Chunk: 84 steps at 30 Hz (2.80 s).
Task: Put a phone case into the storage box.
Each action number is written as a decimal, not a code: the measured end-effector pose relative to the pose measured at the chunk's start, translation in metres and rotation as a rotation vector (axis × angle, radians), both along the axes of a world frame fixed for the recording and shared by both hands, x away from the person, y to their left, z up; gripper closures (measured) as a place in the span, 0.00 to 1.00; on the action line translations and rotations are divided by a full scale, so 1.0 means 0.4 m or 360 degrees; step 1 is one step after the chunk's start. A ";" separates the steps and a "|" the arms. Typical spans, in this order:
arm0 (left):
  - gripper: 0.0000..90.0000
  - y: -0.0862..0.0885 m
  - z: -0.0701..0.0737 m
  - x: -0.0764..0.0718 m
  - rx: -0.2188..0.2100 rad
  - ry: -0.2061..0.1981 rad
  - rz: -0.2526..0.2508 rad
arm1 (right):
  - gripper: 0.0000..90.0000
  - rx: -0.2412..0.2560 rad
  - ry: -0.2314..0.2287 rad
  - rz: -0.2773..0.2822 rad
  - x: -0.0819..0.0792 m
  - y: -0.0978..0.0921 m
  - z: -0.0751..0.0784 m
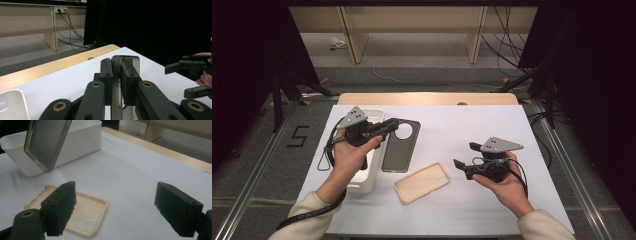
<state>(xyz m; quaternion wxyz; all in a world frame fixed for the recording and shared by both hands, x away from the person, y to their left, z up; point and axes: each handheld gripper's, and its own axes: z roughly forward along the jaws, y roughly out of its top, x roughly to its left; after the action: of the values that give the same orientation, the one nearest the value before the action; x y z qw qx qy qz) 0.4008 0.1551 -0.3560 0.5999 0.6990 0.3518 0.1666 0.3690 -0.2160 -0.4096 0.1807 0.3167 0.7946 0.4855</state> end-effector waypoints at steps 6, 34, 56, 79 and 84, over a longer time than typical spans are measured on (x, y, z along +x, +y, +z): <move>0.90 0.015 0.008 0.005 -0.0006 -0.0017 0.0012 | 0.20 -0.0008 0.0002 0.0003 -0.002 0.003 -0.001; 0.90 0.080 0.038 0.019 0.0009 -0.0080 0.0090 | 0.20 0.0002 0.0026 -0.0007 0.001 0.004 -0.007; 0.90 0.118 0.055 0.025 -0.0025 -0.0088 0.0129 | 0.19 0.0006 0.0038 -0.0013 0.002 0.003 -0.008; 0.90 0.161 0.047 0.060 -0.0028 -0.0067 0.0146 | 0.19 0.0015 0.0045 -0.0018 0.001 0.006 -0.010; 0.90 0.171 0.048 0.074 -0.0038 -0.0065 0.0162 | 0.19 0.0016 0.0046 -0.0020 0.000 0.007 -0.010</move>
<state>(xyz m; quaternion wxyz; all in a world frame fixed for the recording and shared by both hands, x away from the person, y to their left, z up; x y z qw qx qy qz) 0.4303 0.2234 -0.3369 0.6058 0.6695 0.3766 0.2071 0.3692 -0.2134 -0.4135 0.1707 0.3297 0.7927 0.4836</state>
